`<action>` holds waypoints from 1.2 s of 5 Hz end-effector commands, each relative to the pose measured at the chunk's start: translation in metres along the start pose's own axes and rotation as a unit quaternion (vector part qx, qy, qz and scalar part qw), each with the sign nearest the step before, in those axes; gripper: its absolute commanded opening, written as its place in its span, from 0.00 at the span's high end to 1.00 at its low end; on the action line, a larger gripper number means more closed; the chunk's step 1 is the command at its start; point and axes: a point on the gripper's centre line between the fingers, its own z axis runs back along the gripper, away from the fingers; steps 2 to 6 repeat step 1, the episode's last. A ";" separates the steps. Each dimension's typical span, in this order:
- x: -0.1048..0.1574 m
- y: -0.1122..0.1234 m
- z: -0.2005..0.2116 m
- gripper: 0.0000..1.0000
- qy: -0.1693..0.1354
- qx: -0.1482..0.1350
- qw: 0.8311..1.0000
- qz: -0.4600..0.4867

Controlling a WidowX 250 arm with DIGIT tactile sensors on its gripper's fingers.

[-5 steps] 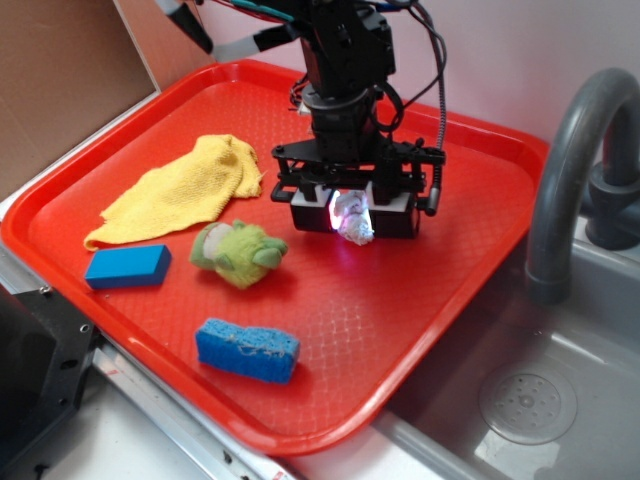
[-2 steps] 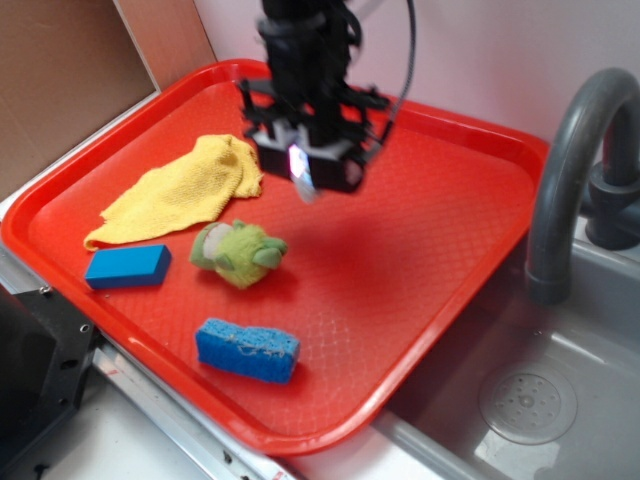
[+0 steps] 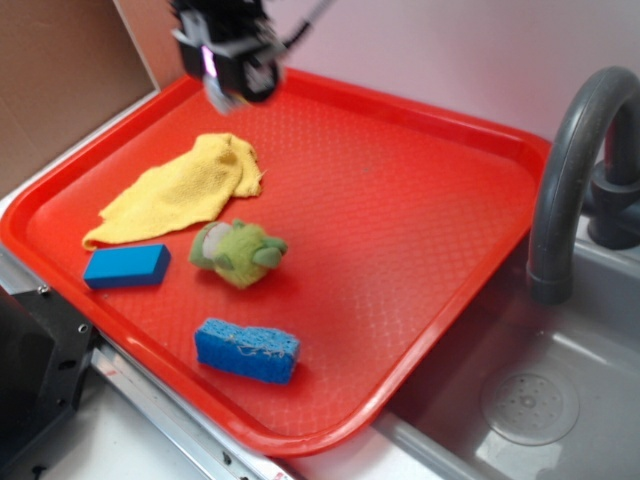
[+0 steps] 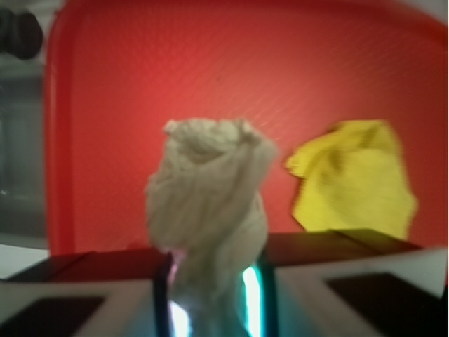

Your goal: Grab the white paper.

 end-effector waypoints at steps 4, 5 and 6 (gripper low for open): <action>-0.002 0.021 0.022 0.99 -0.012 0.001 0.998 0.060; -0.002 0.021 0.022 0.99 -0.012 0.001 0.998 0.060; -0.002 0.021 0.022 0.99 -0.012 0.001 0.998 0.060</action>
